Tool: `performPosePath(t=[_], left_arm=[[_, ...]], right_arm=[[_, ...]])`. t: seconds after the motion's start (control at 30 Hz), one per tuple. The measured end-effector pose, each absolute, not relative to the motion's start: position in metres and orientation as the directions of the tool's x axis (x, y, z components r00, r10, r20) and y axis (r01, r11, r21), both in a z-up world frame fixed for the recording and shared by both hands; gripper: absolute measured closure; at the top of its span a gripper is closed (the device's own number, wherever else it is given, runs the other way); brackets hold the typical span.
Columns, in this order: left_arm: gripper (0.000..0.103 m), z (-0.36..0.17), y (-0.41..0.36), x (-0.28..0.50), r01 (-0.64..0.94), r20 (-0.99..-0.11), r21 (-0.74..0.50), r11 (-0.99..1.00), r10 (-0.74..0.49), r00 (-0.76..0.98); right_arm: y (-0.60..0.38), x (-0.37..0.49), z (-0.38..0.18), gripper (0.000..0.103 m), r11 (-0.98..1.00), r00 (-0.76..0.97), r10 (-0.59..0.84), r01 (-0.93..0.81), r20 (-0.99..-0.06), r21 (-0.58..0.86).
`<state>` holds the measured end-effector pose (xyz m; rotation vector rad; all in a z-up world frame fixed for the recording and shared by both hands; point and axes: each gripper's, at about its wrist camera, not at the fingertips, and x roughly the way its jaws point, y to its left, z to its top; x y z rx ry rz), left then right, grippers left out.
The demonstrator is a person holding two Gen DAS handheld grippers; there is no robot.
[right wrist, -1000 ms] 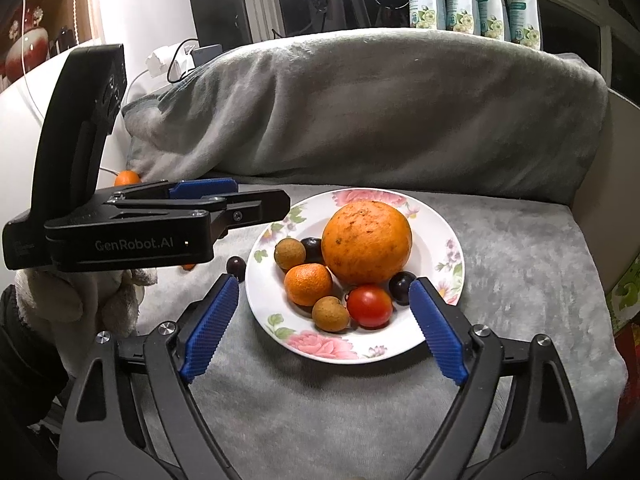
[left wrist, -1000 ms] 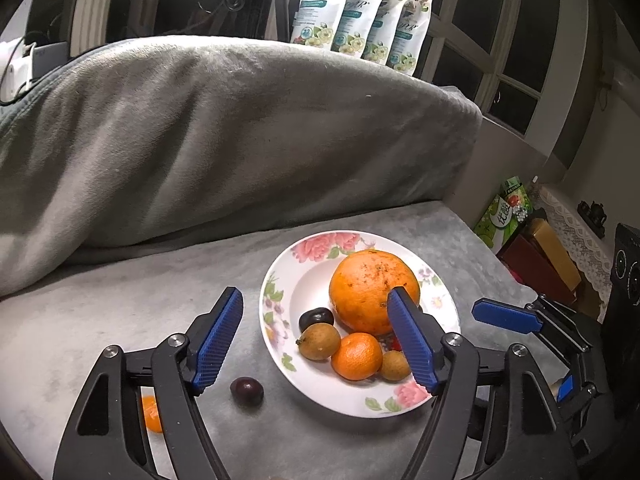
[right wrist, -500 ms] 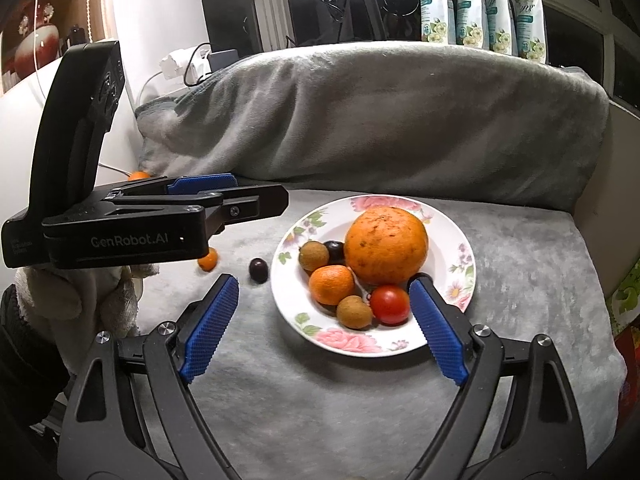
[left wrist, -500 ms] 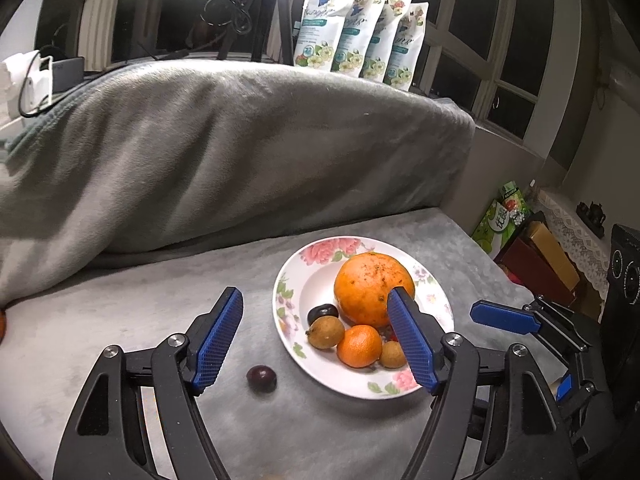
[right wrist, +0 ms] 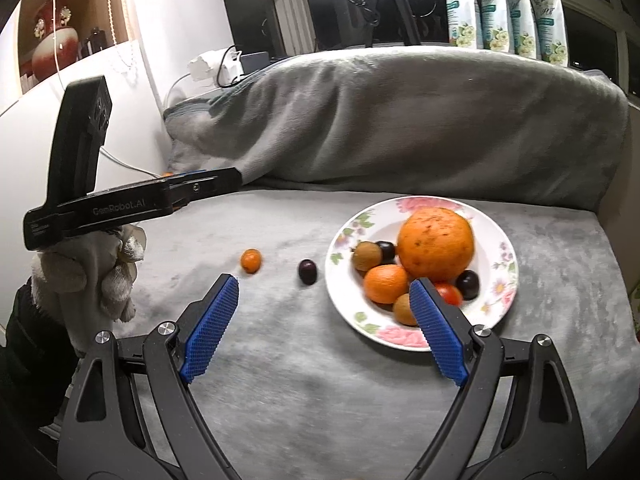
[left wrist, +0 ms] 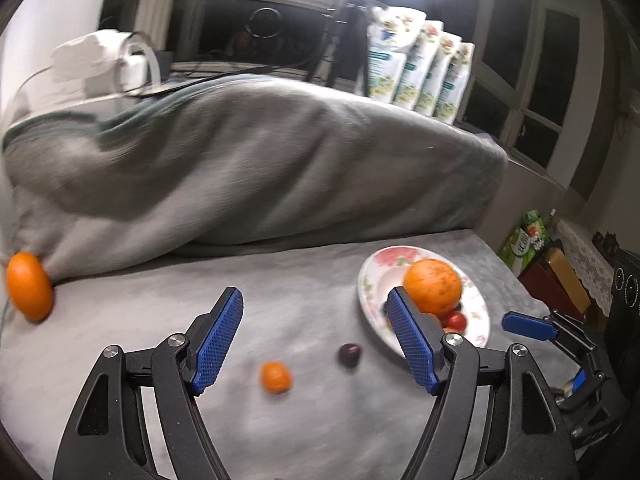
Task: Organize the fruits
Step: 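Withdraw both tools from the plate toward the loose mandarin and plum, then grasp the dark plum with the right gripper while the left grasps the small mandarin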
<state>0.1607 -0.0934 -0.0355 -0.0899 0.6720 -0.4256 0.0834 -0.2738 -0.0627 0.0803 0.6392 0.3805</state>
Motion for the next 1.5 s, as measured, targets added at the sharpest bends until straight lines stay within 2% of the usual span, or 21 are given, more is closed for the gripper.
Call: performPosePath(t=[0.27, 0.37, 0.47, 0.53, 0.57, 0.67, 0.77, 0.9, 1.03, 1.5], left_arm=[[0.030, -0.049, -0.063, 0.158, 0.322, -0.603, -0.234, 0.917, -0.397, 0.692], [0.033, -0.055, -0.060, 0.157, 0.332, -0.614, -0.238, 0.913, -0.407, 0.677], [0.038, -0.062, -0.056, 0.155, 0.342, -0.624, -0.249, 0.906, -0.420, 0.659], [0.040, -0.065, -0.055, 0.155, 0.349, -0.629, -0.257, 0.901, -0.430, 0.648], [0.043, -0.067, -0.055, 0.154, 0.353, -0.632, -0.261, 0.898, -0.436, 0.641], [0.052, -0.073, -0.055, 0.153, 0.374, -0.645, -0.268, 0.888, -0.454, 0.615], [0.059, -0.080, -0.055, 0.153, 0.398, -0.658, -0.273, 0.876, -0.472, 0.587], [0.064, -0.087, -0.056, 0.154, 0.422, -0.674, -0.272, 0.865, -0.484, 0.558], [0.065, -0.093, -0.059, 0.159, 0.446, -0.685, -0.275, 0.852, -0.499, 0.531], [0.072, -0.117, -0.071, 0.184, 0.479, -0.723, -0.293, 0.828, -0.520, 0.455]], right_arm=[[-0.250, 0.085, -0.071, 0.014, 0.911, 0.703, 0.410, -0.348, -0.581, 0.222], [-0.240, 0.088, -0.078, 0.025, 0.910, 0.689, 0.413, -0.344, -0.596, 0.233], [-0.233, 0.094, -0.086, 0.031, 0.913, 0.680, 0.407, -0.318, -0.609, 0.255], [-0.228, 0.099, -0.091, 0.041, 0.914, 0.670, 0.406, -0.302, -0.622, 0.271], [-0.225, 0.101, -0.094, 0.046, 0.915, 0.666, 0.403, -0.295, -0.627, 0.274], [-0.218, 0.109, -0.102, 0.047, 0.924, 0.660, 0.381, -0.267, -0.647, 0.272], [-0.213, 0.116, -0.108, 0.060, 0.930, 0.652, 0.368, -0.247, -0.663, 0.273], [-0.213, 0.126, -0.118, 0.061, 0.941, 0.647, 0.336, -0.196, -0.684, 0.276], [-0.211, 0.135, -0.124, 0.065, 0.947, 0.640, 0.316, -0.163, -0.700, 0.278], [-0.198, 0.159, -0.134, 0.068, 0.971, 0.631, 0.235, -0.111, -0.739, 0.214]])
